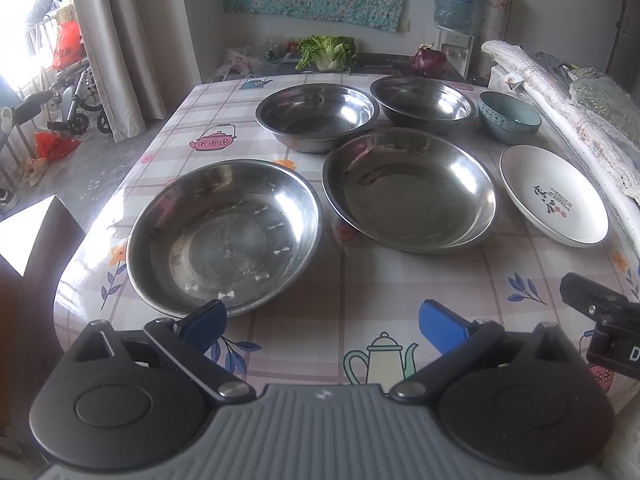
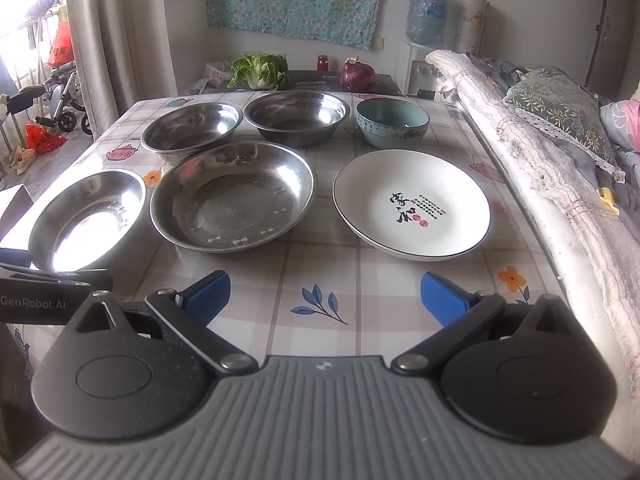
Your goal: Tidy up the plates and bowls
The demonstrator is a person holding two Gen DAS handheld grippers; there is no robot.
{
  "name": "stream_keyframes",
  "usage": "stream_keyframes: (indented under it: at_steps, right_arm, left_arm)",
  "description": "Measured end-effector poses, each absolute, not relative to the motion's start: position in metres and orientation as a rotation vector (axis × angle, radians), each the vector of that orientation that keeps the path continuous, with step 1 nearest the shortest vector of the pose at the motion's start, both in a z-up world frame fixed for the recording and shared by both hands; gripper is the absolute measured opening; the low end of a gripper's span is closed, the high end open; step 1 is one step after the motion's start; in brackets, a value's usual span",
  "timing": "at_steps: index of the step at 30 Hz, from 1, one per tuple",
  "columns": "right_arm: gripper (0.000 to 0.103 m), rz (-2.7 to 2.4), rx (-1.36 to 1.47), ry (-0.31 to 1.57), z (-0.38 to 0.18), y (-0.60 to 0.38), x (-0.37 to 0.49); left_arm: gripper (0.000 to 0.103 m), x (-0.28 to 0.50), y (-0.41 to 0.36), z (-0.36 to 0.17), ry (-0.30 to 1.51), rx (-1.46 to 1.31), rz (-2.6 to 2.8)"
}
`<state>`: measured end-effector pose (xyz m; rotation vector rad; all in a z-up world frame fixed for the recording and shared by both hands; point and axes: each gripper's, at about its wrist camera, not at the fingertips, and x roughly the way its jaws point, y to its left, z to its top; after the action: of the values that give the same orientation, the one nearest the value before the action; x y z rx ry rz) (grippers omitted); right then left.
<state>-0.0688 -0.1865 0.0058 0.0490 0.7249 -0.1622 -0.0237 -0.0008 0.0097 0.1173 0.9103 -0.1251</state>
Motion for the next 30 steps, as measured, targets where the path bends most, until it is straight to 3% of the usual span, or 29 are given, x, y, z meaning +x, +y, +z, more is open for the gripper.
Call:
stream_keyframes:
  at_steps: [23, 30]
  right_arm:
    - [0.102, -0.181, 0.048, 0.733, -0.002, -0.188, -0.066]
    - [0.102, -0.135, 0.094, 0.702, 0.005, -0.200, -0.048]
  left_arm:
    - [0.103, -0.019, 0.001, 0.004, 0.936, 0.115, -0.131]
    - [0.103, 0.001, 0.000, 0.023, 0.871, 0.181, -0.126]
